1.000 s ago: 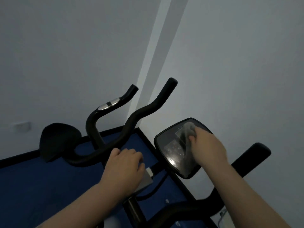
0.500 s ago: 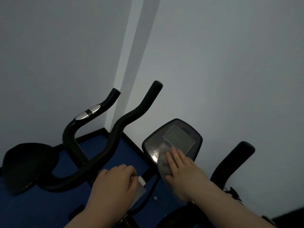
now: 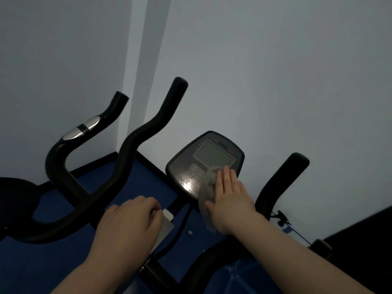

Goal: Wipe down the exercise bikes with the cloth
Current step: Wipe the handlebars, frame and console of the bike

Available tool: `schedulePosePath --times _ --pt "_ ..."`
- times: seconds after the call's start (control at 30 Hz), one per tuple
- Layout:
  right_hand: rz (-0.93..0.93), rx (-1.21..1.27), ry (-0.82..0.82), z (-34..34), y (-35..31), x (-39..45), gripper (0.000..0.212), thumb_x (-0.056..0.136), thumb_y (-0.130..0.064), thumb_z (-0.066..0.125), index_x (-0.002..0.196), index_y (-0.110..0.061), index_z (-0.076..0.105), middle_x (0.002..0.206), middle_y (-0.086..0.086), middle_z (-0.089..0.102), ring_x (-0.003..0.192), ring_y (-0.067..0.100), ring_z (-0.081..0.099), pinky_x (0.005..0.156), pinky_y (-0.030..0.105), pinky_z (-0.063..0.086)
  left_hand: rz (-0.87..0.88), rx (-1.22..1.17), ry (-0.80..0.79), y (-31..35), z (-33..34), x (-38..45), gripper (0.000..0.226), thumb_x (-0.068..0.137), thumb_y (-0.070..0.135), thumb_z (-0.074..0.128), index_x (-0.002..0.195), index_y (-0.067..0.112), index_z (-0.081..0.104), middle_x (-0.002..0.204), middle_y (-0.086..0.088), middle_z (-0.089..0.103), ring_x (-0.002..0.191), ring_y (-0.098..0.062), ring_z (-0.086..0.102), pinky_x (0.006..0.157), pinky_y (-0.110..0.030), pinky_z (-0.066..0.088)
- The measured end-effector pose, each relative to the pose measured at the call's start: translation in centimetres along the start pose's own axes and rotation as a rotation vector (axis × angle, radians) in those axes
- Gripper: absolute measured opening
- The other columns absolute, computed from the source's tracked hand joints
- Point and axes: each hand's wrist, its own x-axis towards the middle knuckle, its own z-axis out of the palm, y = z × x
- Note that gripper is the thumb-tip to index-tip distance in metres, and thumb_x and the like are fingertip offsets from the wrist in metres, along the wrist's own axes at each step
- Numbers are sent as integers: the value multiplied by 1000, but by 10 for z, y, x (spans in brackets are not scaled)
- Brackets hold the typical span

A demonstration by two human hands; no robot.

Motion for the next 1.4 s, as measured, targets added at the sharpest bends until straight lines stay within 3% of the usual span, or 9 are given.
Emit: schedulePosePath --times 0.17,0.33,0.43,0.63,0.83,0.97,1.1,1.3,1.4 --pt "150 284 100 -42 1 61 76 100 -43 19 143 2 -23 153 21 -29 142 34 -24 119 44 -7 -4 27 -8 1 2 0 16 97 42 35 95 43 51 88 22 54 85 2 53 84 -22 33" --pt "-63 299 289 -45 -49 69 68 102 -40 18 147 -6 -19 156 14 -25 143 29 -23 119 43 -8 -6 38 6 -4 2 3 15 95 44 36 92 43 51 87 22 54 82 1 53 80 -24 37" --pt "-216 84 165 -18 -49 32 81 100 -42 32 144 -8 -26 152 12 -34 142 27 -27 118 41 -10 -1 12 16 -1 3 1 15 95 42 39 92 41 54 85 19 55 80 0 54 79 -25 37" --pt "74 -129 -90 -11 6 -3 85 99 -45 31 141 -1 -28 151 18 -33 143 34 -22 118 45 -4 10 17 20 -1 2 0 16 95 41 39 95 40 55 86 20 56 79 1 52 77 -24 34" --pt "272 342 95 -53 5 61 76 100 -41 23 144 2 -21 154 20 -26 143 36 -19 119 45 -5 0 8 30 0 3 2 18 96 42 37 96 40 55 89 20 56 84 -2 54 84 -25 36" --pt "92 278 204 -53 -38 64 71 101 -40 18 144 3 -19 154 21 -25 142 35 -23 118 46 -8 -20 6 24 -4 5 1 16 96 38 41 95 36 56 92 18 57 84 -3 54 79 -26 34" --pt "-123 87 123 -17 -51 21 77 101 -42 25 142 -1 -25 151 19 -33 142 33 -26 119 45 -7 -23 -7 18 -3 3 0 15 94 38 44 94 35 58 92 16 59 81 -5 56 77 -29 38" --pt "152 -9 -64 -13 -3 5 86 99 -38 36 141 6 -24 151 26 -28 143 39 -17 118 44 1 -16 -28 21 -3 5 0 17 94 40 42 96 35 58 88 18 57 78 -1 54 81 -26 37" --pt "177 191 66 -28 13 32 76 101 -39 23 142 7 -22 152 27 -25 143 39 -18 119 43 -2 -20 -8 37 -4 7 1 18 94 41 40 97 37 57 92 18 58 81 -2 53 82 -24 32"
